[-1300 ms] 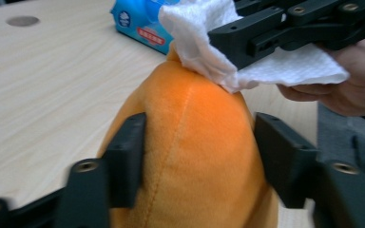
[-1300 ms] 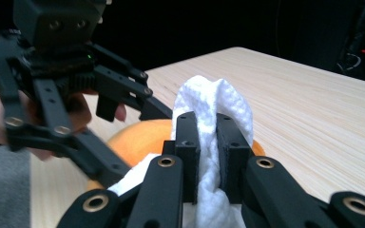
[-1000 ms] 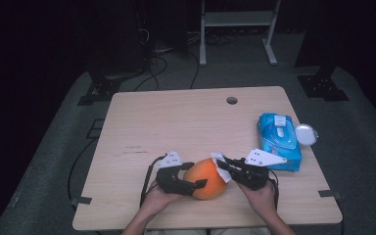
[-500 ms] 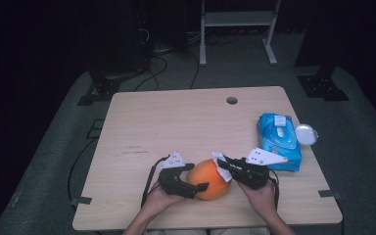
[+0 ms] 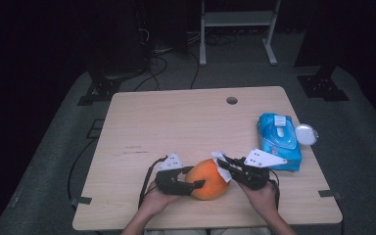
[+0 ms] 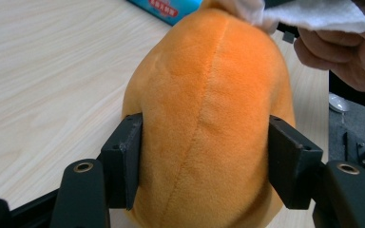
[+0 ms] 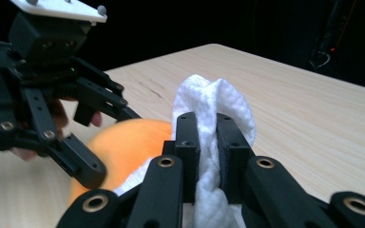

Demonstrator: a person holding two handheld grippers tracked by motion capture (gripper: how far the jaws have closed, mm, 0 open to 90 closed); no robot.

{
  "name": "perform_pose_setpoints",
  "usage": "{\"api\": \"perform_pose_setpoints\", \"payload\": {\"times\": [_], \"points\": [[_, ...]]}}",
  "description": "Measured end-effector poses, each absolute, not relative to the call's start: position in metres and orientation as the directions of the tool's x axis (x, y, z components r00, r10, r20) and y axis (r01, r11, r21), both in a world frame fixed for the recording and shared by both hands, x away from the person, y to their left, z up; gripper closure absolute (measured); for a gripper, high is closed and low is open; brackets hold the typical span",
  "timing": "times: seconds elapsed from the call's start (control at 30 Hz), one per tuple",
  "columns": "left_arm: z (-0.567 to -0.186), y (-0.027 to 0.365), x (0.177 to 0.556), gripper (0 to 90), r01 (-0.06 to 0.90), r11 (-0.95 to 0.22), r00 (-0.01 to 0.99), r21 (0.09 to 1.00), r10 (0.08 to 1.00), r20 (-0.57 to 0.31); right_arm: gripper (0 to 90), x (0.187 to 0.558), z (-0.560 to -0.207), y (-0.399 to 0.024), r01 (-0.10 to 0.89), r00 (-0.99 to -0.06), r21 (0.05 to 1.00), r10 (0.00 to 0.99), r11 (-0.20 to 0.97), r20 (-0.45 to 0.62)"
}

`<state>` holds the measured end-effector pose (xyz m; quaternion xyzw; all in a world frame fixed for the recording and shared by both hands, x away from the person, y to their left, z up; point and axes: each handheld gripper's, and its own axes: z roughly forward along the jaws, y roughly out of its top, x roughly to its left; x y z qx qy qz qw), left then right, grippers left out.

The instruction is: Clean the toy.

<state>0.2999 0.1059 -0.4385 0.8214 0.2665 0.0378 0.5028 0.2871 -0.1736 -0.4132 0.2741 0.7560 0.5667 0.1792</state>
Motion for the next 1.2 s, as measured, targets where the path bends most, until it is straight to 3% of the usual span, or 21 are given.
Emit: {"api": "perform_pose_setpoints", "payload": {"times": [0.17, 0.33, 0.57, 0.67, 0.77, 0.97, 1.2], "points": [[-0.441, 0.11, 0.304, 37.2, 0.423, -0.338, 0.848, 0.84, 0.475, -0.236, 80.6, 0.301, -0.425, -0.193, 0.309, -0.739, 0.94, 0.659, 0.145, 0.141], [-0.441, 0.112, 0.303, 37.0, 0.415, -0.35, 0.853, 0.84, 0.471, -0.225, 80.6, 0.295, -0.418, -0.184, 0.267, -0.767, 0.95, 0.632, 0.162, 0.108], [-0.442, 0.11, 0.302, 36.5, 0.405, -0.348, 0.857, 0.846, 0.468, -0.218, 80.6, 0.303, -0.429, -0.192, 0.328, -0.738, 0.935, 0.655, 0.135, 0.164], [-0.438, 0.101, 0.295, 36.8, 0.345, -0.383, 0.88, 0.857, 0.45, -0.153, 80.6, 0.294, -0.413, -0.183, 0.262, -0.774, 0.956, 0.621, 0.135, 0.124], [-0.437, 0.098, 0.292, 35.9, 0.334, -0.389, 0.884, 0.859, 0.444, -0.143, 80.6, 0.298, -0.42, -0.184, 0.279, -0.768, 0.949, 0.627, 0.148, 0.128], [-0.44, 0.101, 0.299, 18.8, 0.375, -0.344, 0.882, 0.861, 0.419, -0.217, 80.5, 0.303, -0.427, -0.192, 0.314, -0.744, 0.94, 0.65, 0.131, 0.158], [-0.433, 0.092, 0.287, 39.5, 0.298, -0.376, 0.885, 0.878, 0.454, -0.105, 80.4, 0.287, -0.414, -0.171, 0.24, -0.796, 0.958, 0.597, 0.16, 0.1]]}}
